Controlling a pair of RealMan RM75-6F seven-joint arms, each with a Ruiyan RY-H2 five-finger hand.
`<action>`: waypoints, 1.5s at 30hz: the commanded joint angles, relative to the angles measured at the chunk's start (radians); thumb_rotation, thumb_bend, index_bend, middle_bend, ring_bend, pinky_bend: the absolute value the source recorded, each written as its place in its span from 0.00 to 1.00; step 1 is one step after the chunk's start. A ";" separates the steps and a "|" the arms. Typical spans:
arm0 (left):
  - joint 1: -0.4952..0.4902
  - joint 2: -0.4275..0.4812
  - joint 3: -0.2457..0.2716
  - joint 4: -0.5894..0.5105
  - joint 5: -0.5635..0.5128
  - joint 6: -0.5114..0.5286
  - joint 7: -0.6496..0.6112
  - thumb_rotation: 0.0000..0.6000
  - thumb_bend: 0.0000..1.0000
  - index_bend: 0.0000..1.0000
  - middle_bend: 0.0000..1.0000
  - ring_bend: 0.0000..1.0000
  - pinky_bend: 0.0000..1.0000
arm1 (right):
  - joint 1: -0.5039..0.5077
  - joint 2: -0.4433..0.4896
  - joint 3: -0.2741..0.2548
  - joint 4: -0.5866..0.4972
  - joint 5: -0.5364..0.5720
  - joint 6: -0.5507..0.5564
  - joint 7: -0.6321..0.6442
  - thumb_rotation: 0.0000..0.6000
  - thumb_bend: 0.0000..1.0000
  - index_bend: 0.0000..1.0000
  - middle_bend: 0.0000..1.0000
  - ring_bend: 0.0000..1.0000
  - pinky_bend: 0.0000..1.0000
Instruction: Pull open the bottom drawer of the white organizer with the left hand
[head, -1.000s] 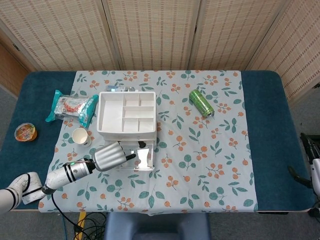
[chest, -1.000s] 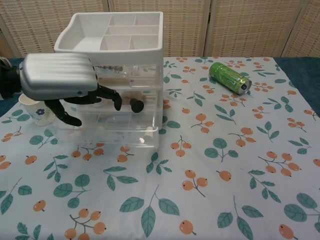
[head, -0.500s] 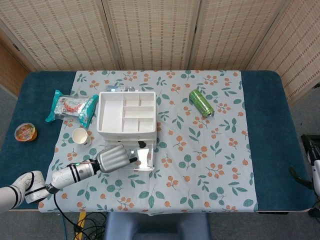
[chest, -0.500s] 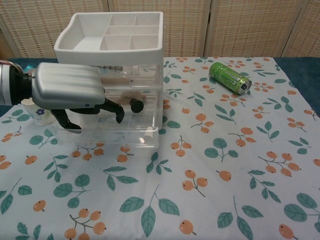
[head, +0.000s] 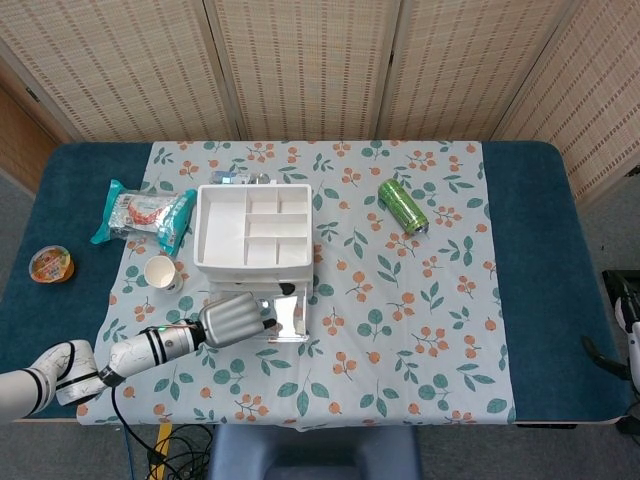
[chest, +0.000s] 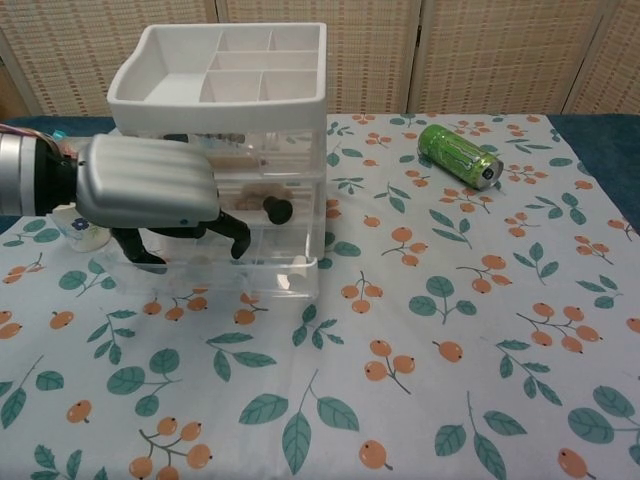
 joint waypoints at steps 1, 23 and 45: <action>-0.009 0.005 0.003 -0.007 -0.004 -0.017 0.011 1.00 0.14 0.35 0.91 0.97 1.00 | 0.000 0.000 0.000 0.000 0.001 0.000 0.000 1.00 0.28 0.02 0.17 0.24 0.19; -0.082 0.041 0.004 -0.078 -0.042 -0.141 0.075 1.00 0.14 0.39 0.91 0.97 1.00 | 0.001 -0.011 0.005 0.015 0.015 -0.011 0.008 1.00 0.28 0.02 0.17 0.24 0.19; -0.118 0.040 0.023 -0.086 -0.049 -0.164 0.055 1.00 0.25 0.46 0.91 0.97 1.00 | -0.005 -0.015 0.009 0.024 0.020 -0.004 0.014 1.00 0.28 0.02 0.17 0.24 0.19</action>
